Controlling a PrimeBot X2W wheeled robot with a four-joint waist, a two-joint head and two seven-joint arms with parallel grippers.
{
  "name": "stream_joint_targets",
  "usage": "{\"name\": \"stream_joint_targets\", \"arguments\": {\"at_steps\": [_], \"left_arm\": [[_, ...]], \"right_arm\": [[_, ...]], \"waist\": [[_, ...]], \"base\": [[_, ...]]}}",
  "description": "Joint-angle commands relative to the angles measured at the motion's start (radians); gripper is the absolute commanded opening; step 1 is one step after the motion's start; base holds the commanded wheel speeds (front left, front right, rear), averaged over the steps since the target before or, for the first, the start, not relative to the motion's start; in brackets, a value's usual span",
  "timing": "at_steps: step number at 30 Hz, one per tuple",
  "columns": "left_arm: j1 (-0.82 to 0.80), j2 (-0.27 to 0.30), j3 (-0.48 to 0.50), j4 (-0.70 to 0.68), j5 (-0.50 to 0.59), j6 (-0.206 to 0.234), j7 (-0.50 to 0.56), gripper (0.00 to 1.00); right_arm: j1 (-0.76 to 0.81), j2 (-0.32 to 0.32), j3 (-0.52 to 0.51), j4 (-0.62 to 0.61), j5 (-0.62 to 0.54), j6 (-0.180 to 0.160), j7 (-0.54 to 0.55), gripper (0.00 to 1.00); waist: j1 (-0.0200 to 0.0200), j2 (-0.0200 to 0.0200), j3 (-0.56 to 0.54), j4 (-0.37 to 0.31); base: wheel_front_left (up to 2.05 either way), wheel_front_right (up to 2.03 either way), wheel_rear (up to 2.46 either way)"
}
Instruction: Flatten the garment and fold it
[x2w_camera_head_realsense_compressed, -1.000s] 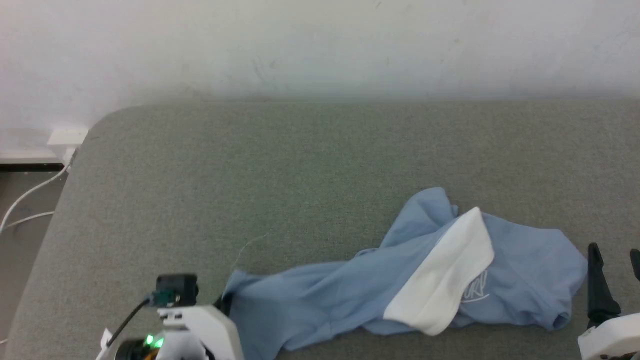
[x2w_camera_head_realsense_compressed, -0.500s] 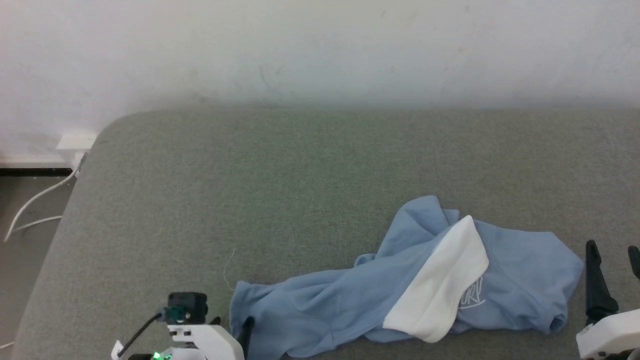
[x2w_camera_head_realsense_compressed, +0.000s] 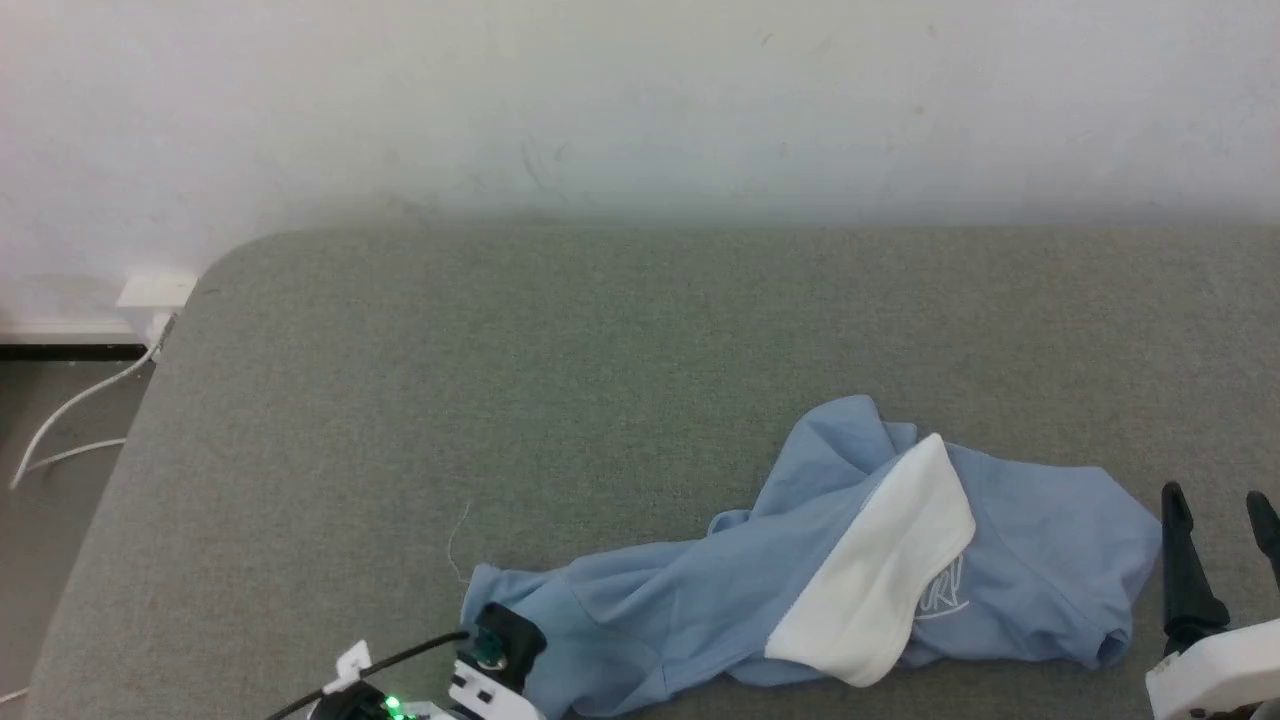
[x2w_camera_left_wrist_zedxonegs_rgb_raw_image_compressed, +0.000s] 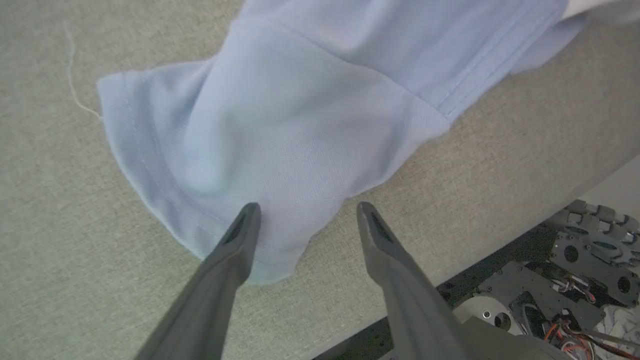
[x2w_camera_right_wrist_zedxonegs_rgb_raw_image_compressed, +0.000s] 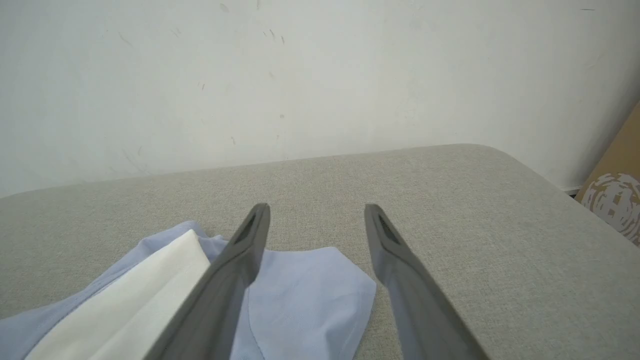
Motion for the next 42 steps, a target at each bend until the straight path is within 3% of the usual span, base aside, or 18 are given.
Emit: {"name": "stream_joint_targets", "arguments": {"at_steps": [1, 10, 13, 15, 18, 26, 31, 37, 42], "left_arm": [[-0.019, -0.003, -0.008, 0.012, -0.002, -0.011, 0.016, 1.00], [-0.096, -0.062, -0.079, 0.210, -0.017, -0.095, 0.145, 1.00], [-0.090, -0.081, -0.101, 0.252, -0.058, -0.135, 0.201, 0.00], [-0.081, -0.088, -0.101, 0.261, -0.081, -0.146, 0.213, 0.00], [-0.067, -0.094, -0.070, 0.258, -0.095, -0.124, 0.161, 0.00], [-0.015, -0.095, 0.071, 0.168, -0.086, 0.003, -0.108, 0.00], [0.006, -0.088, 0.134, 0.079, -0.068, 0.063, -0.226, 0.00], [0.003, -0.084, 0.173, -0.009, -0.044, 0.097, -0.305, 0.00], [-0.002, -0.082, 0.183, -0.042, -0.037, 0.107, -0.322, 0.00]], "right_arm": [[0.001, -0.001, 0.002, -0.009, -0.007, -0.001, 0.005, 1.00], [-0.012, -0.001, 0.008, -0.031, -0.018, -0.001, 0.021, 1.00], [-0.015, -0.001, 0.010, -0.031, -0.023, -0.001, 0.025, 1.00], [-0.014, -0.001, 0.012, -0.033, -0.028, -0.001, 0.028, 1.00], [-0.006, -0.001, 0.010, -0.038, -0.042, -0.001, 0.035, 1.00], [0.006, -0.001, 0.024, -0.042, -0.068, -0.001, 0.091, 1.00], [0.009, -0.006, 0.013, 0.023, -0.020, -0.001, 0.293, 1.00], [-0.043, -0.089, -0.031, 0.145, 0.068, -0.001, 0.585, 1.00], [-0.105, -0.139, -0.040, 0.221, 0.108, -0.001, 0.691, 1.00]], "waist": [[0.0001, 0.0000, 0.008, -0.004], [0.0001, 0.0000, 0.047, -0.024], [0.0001, 0.0000, 0.048, -0.029], [0.0001, 0.0000, 0.045, -0.028], [0.0001, 0.0000, 0.033, -0.018], [0.0001, 0.0000, 0.004, 0.026], [0.0001, 0.0000, 0.003, 0.053], [0.0001, 0.0000, 0.017, 0.072], [0.0001, 0.0000, 0.038, 0.076]], "base": [[0.00, 0.00, 0.00], [0.00, 0.00, 0.00], [0.00, 0.00, 0.00], [0.00, 0.00, 0.00], [0.00, 0.00, 0.00], [0.00, 0.00, 0.00], [0.00, 0.00, 0.00], [0.00, 0.00, 0.00], [0.00, 0.00, 0.00]]}}
